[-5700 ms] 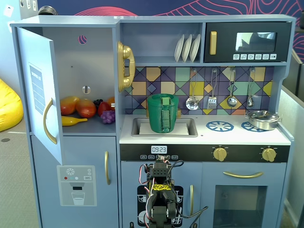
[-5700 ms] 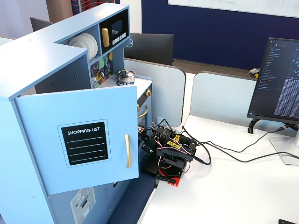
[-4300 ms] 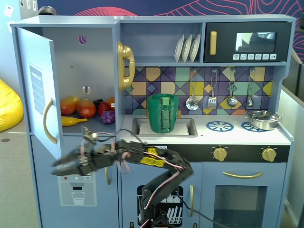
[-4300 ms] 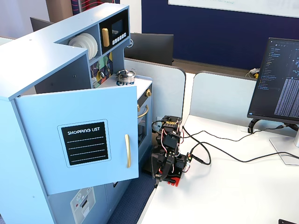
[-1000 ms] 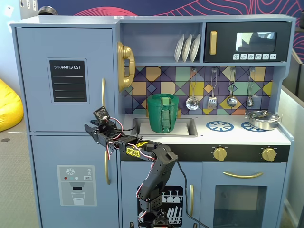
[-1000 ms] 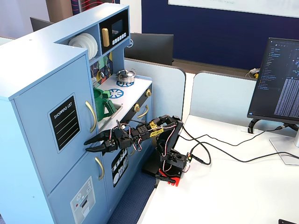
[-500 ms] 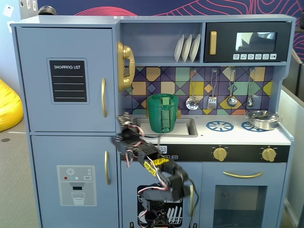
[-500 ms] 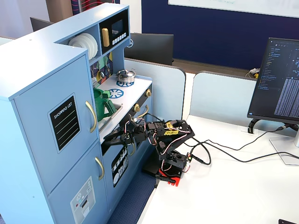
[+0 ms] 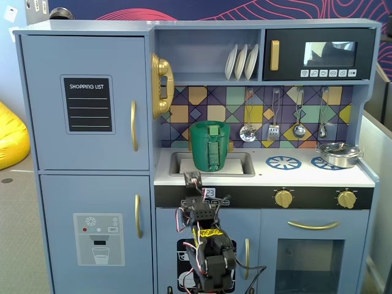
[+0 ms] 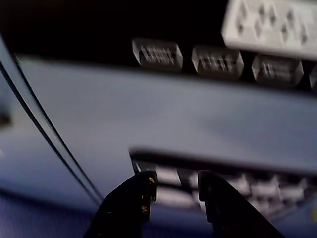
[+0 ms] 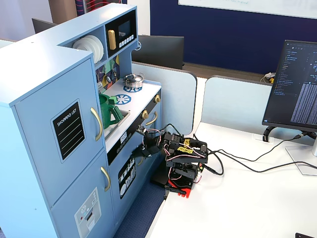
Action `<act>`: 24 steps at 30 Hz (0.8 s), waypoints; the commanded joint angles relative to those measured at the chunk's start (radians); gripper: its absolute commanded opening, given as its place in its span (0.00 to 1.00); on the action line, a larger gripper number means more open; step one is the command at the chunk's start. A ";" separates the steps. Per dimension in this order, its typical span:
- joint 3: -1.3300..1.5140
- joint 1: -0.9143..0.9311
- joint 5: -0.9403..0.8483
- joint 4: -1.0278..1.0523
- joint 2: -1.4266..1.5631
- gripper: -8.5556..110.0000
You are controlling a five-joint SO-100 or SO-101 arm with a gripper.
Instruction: Close the left cabinet door
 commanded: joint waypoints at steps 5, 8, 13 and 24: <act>0.103 0.160 0.009 0.449 0.081 0.07; 0.120 0.198 -0.008 0.600 0.081 0.07; 0.120 0.238 0.026 0.747 0.081 0.07; 0.120 0.252 0.106 0.776 0.083 0.11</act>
